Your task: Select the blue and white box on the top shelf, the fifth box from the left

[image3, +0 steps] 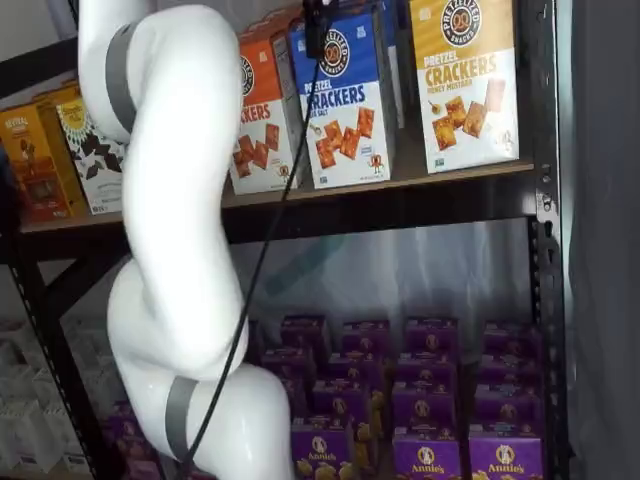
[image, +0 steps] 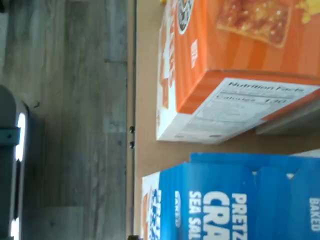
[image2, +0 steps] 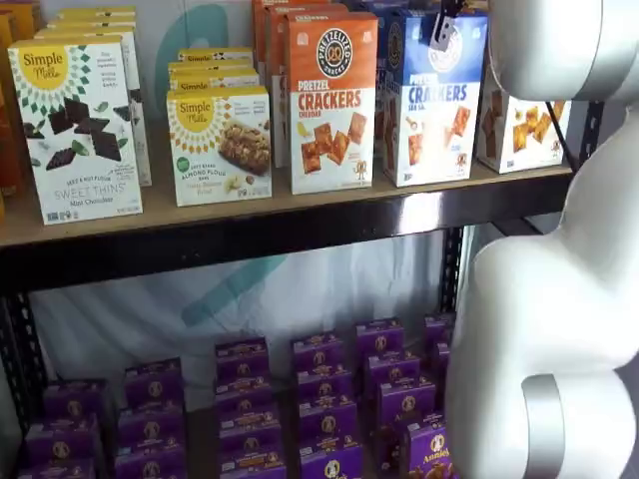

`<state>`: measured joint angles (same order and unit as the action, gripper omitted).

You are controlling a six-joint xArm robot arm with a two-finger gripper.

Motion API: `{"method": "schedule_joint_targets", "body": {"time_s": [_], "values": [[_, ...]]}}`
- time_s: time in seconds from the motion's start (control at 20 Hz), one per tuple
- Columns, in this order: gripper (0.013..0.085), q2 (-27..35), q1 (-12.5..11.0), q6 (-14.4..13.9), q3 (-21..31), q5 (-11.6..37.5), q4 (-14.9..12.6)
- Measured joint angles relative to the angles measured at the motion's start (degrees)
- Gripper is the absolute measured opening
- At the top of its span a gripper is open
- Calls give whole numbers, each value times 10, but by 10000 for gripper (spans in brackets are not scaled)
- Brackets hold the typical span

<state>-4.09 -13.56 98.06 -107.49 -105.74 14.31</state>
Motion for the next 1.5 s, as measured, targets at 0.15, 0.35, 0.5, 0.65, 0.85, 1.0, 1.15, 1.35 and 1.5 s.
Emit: {"method": "schedule_joint_targets", "body": {"time_s": [0.15,0.35,0.5,0.65,0.85,1.0,1.15,1.35,1.5], "values": [[850,4,2,2,-5,-11,-12],[850,-3,5,4,8,-5,-20],[850,-7,5,5,16,0,-22],[770,-10,4,5,23,4,-19],[650,-11,3,6,26,6,-17],[650,-11,3,6,27,7,-17],[650,-12,3,7,29,11,-18],[570,-13,3,7,31,12,-16],[570,-13,2,7,31,12,-15]]}}
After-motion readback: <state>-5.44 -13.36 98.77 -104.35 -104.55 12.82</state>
